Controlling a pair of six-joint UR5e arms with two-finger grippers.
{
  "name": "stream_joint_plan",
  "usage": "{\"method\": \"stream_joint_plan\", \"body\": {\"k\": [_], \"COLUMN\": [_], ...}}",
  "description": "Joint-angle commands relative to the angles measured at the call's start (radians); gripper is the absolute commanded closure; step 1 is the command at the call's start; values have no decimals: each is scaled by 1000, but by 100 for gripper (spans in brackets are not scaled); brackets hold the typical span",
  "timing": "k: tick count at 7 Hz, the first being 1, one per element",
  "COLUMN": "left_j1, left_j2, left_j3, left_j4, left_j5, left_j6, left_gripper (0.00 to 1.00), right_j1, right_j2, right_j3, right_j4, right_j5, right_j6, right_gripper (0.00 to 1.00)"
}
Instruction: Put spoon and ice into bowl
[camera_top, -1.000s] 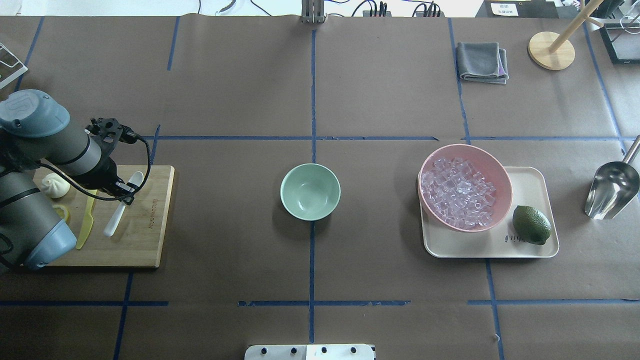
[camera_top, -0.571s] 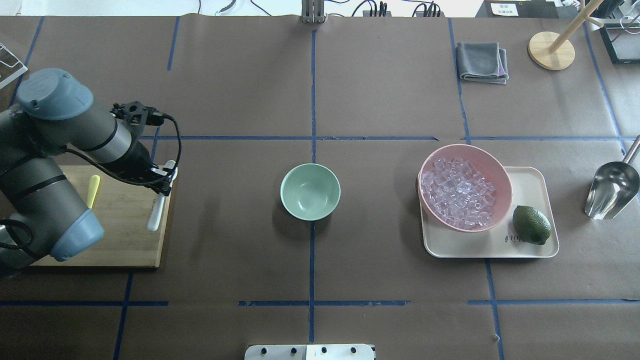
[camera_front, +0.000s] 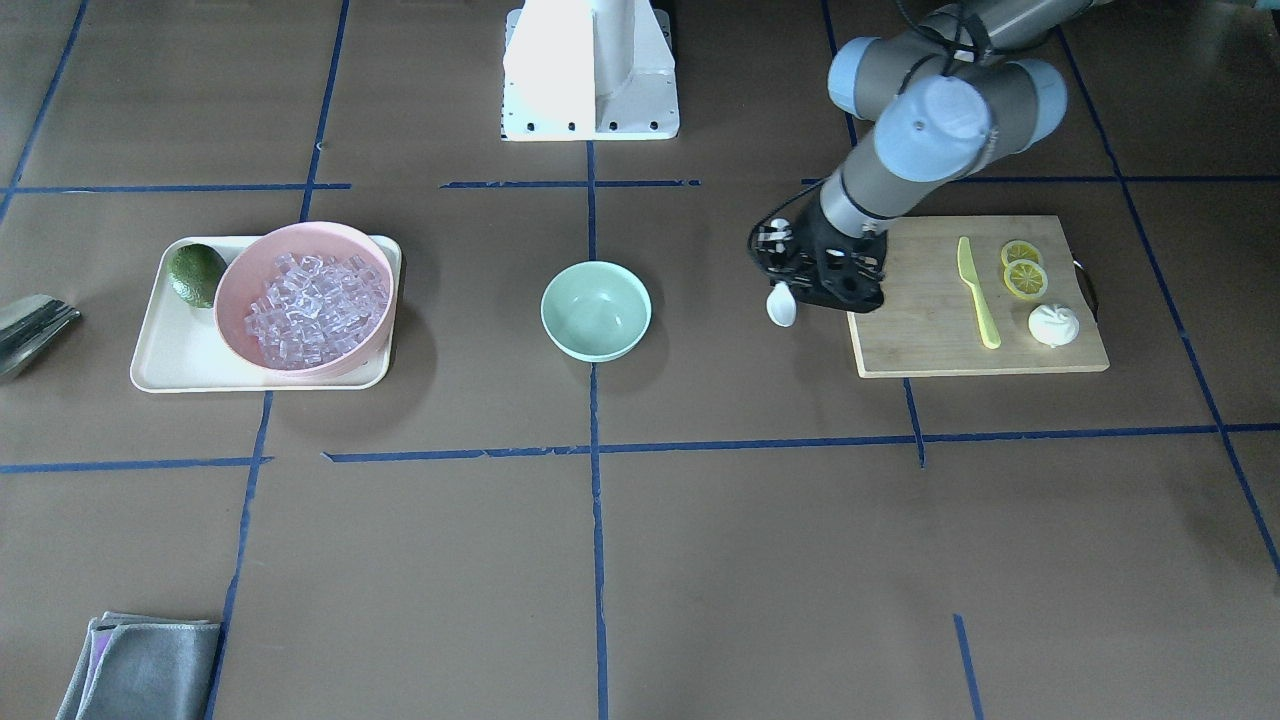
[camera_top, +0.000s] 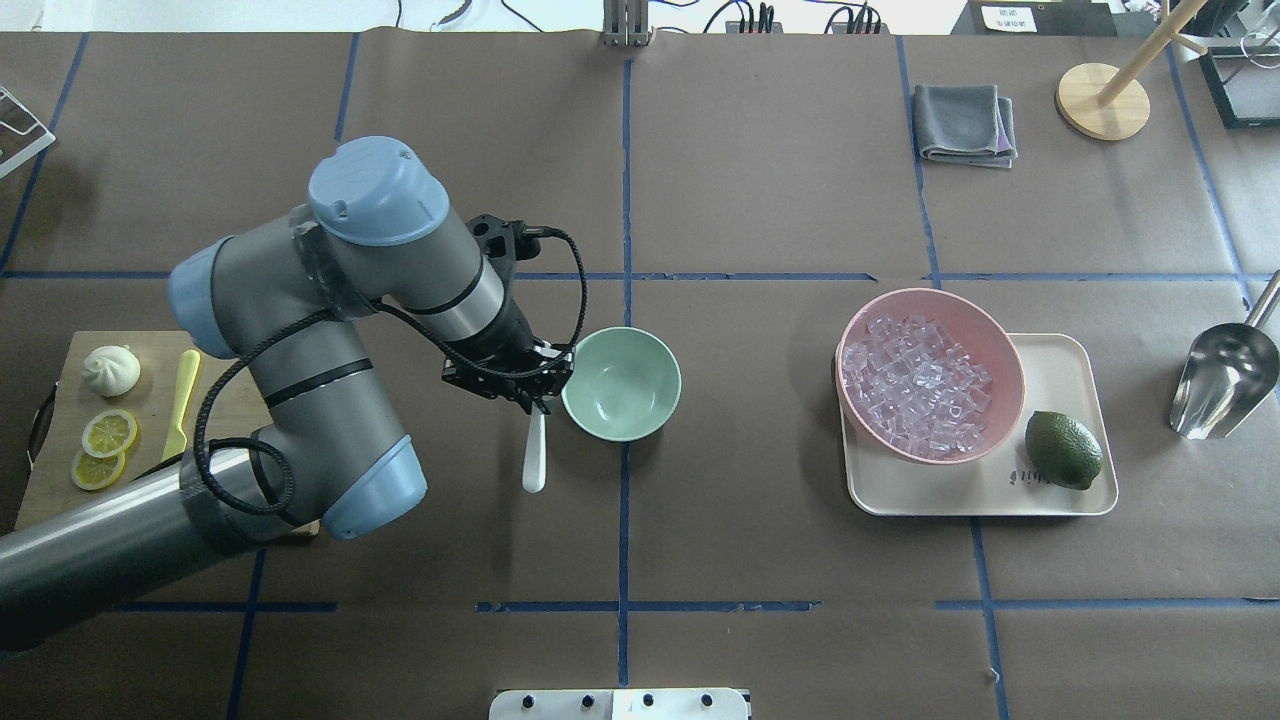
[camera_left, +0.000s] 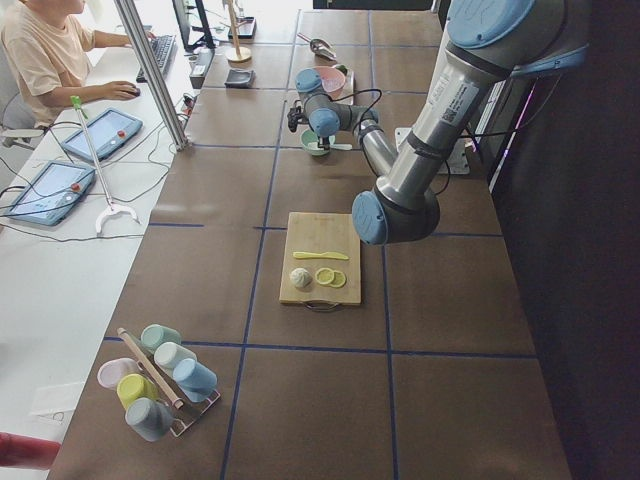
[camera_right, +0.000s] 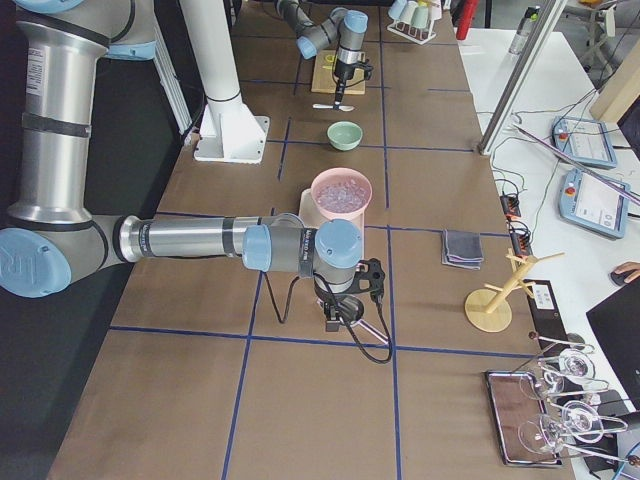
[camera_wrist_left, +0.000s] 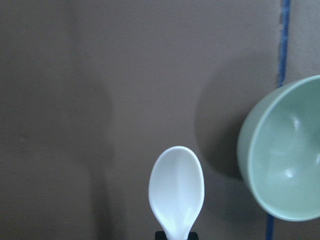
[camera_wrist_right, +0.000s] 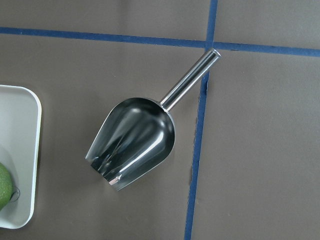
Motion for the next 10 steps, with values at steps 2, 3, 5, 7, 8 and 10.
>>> {"method": "stream_joint_plan", "body": {"k": [2, 3, 5, 7, 8, 10], "left_j1": [26, 34, 34, 36, 36, 30], "left_j2": [-86, -122, -130, -132, -130, -118], "left_j3": [81, 121, 140, 143, 143, 88], "left_j4": [-6, -7, -13, -15, -25, -39], "left_j5": [22, 50, 58, 80, 102, 102], "left_j6": [-20, -18, -14, -11, -7, -14], "left_gripper": [98, 98, 91, 24, 17, 16], "right_j1": [0, 0, 0, -2, -2, -6], "right_j2": [-1, -1, -1, -1, -1, 0], "right_j3": [1, 1, 1, 1, 1, 16], "right_j4": [0, 0, 0, 0, 0, 8], "right_j5": [1, 1, 3, 3, 3, 9], "right_j6": [0, 0, 0, 0, 2, 3], "right_gripper": [1, 1, 1, 1, 1, 1]}}
